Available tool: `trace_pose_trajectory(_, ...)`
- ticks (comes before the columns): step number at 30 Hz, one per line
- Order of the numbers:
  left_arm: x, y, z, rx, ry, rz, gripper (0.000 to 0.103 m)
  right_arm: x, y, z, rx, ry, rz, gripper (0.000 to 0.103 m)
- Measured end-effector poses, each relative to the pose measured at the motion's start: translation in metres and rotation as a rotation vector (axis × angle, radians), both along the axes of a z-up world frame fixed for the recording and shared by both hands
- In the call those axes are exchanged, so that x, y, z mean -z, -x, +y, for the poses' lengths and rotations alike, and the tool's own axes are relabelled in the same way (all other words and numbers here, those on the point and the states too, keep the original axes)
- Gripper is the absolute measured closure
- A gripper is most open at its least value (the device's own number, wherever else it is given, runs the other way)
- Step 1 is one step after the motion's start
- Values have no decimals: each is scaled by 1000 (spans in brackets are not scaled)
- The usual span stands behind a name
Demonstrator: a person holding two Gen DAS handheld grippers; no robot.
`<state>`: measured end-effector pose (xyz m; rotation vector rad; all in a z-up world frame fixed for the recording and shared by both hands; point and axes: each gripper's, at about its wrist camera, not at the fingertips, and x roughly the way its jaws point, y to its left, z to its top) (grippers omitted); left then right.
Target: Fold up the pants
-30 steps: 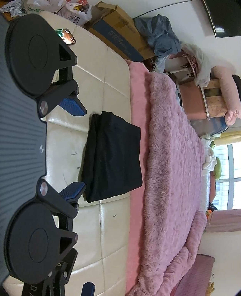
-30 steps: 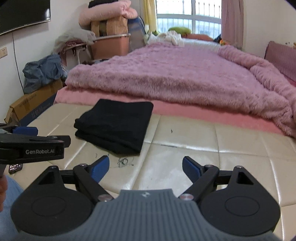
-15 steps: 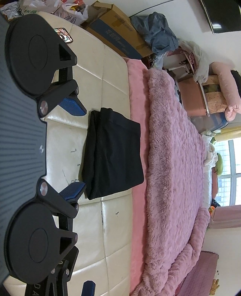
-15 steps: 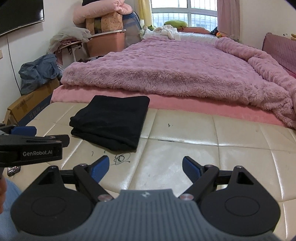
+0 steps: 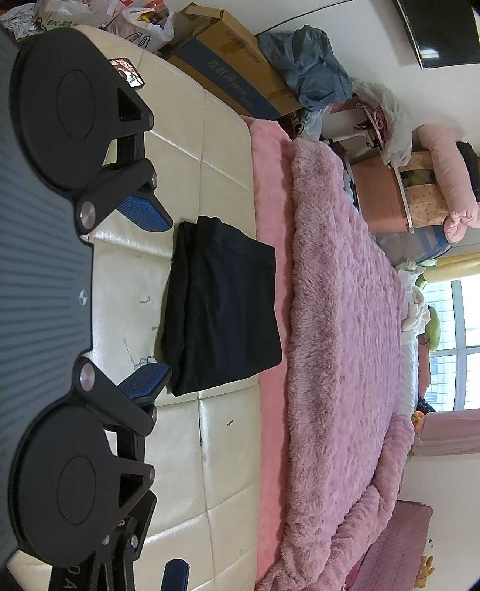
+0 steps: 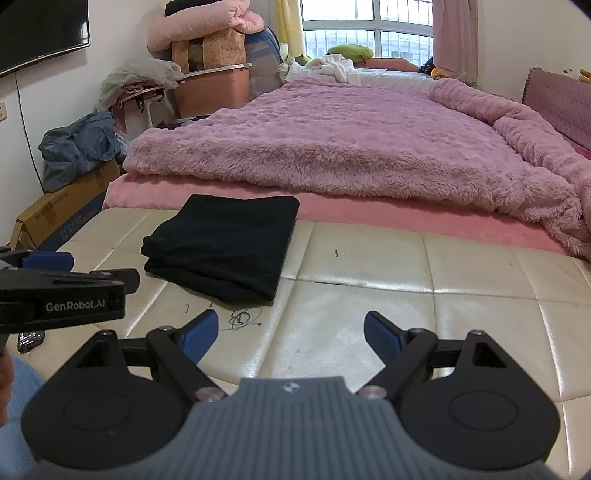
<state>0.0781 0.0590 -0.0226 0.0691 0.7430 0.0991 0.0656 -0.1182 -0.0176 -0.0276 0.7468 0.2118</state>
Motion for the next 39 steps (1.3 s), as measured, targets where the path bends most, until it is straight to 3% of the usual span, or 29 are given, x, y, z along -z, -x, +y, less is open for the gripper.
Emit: trace_pose_trajectory(39, -11, 4, -5, 10, 5, -22, 8, -8, 3, -1, -5, 0, -14, 21)
